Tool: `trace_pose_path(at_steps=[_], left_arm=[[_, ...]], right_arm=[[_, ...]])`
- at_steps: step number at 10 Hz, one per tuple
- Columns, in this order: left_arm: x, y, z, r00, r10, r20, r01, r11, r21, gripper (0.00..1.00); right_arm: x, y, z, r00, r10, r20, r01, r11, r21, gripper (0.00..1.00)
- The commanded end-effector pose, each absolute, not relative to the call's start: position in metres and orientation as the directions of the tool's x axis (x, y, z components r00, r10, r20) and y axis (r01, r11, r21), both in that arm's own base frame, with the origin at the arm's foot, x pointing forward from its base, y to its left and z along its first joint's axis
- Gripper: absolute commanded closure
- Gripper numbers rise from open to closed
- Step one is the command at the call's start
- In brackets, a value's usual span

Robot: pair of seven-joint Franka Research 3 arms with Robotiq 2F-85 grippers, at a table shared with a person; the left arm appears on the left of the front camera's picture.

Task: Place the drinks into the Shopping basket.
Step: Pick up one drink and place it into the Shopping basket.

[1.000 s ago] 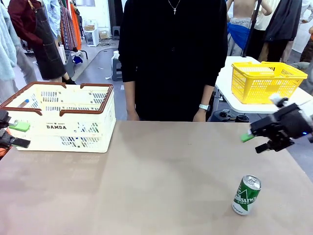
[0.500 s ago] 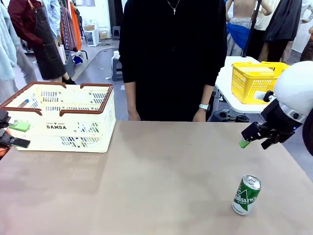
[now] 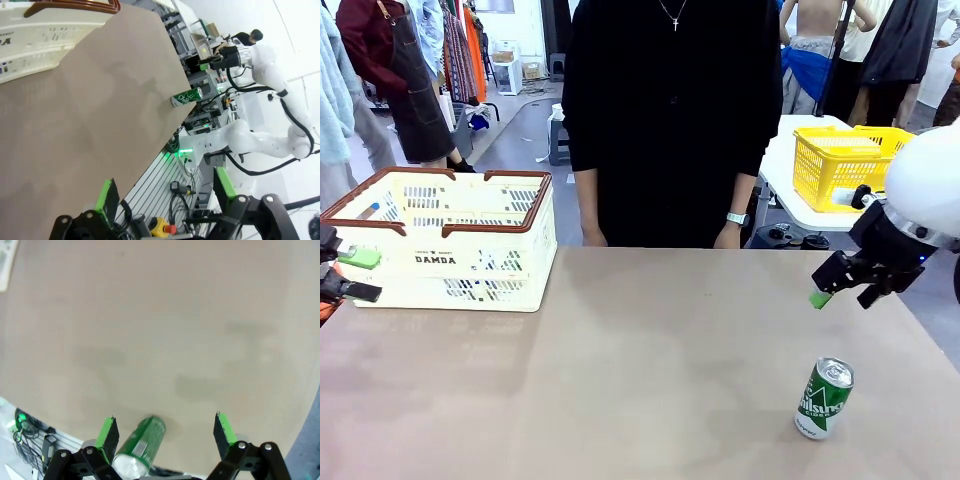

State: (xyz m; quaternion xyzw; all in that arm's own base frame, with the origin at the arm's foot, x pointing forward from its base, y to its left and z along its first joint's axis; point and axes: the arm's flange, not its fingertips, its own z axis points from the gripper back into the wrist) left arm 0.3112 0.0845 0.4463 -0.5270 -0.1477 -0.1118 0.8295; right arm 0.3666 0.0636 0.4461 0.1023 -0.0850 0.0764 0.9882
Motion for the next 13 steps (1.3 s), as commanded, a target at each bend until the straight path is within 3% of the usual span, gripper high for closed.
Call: trace_pose_path(at_steps=[1, 3, 7, 13], left_arm=[[0.310, 0.084, 0.450, 0.932, -0.014, 0.362, 0.336, 0.404, -0.850, 0.00], [0.310, 0.084, 0.450, 0.932, -0.014, 0.362, 0.336, 0.404, -0.850, 0.00], [0.310, 0.084, 0.450, 0.932, -0.014, 0.362, 0.336, 0.404, -0.850, 0.00], [0.310, 0.084, 0.450, 0.932, -0.014, 0.362, 0.336, 0.404, -0.850, 0.00]], right_arm=[[0.319, 0.095, 0.478, 0.982, 0.142, 0.124, -0.158, 0.979, 0.132, 0.00], [0.292, 0.120, 0.471, 0.985, 0.146, 0.089, -0.153, 0.985, 0.076, 0.00], [0.274, 0.136, 0.426, 0.980, 0.166, -0.113, -0.164, 0.986, 0.029, 0.00], [0.286, 0.112, 0.381, 0.985, 0.034, -0.170, -0.034, 0.999, 0.003, 0.00]])
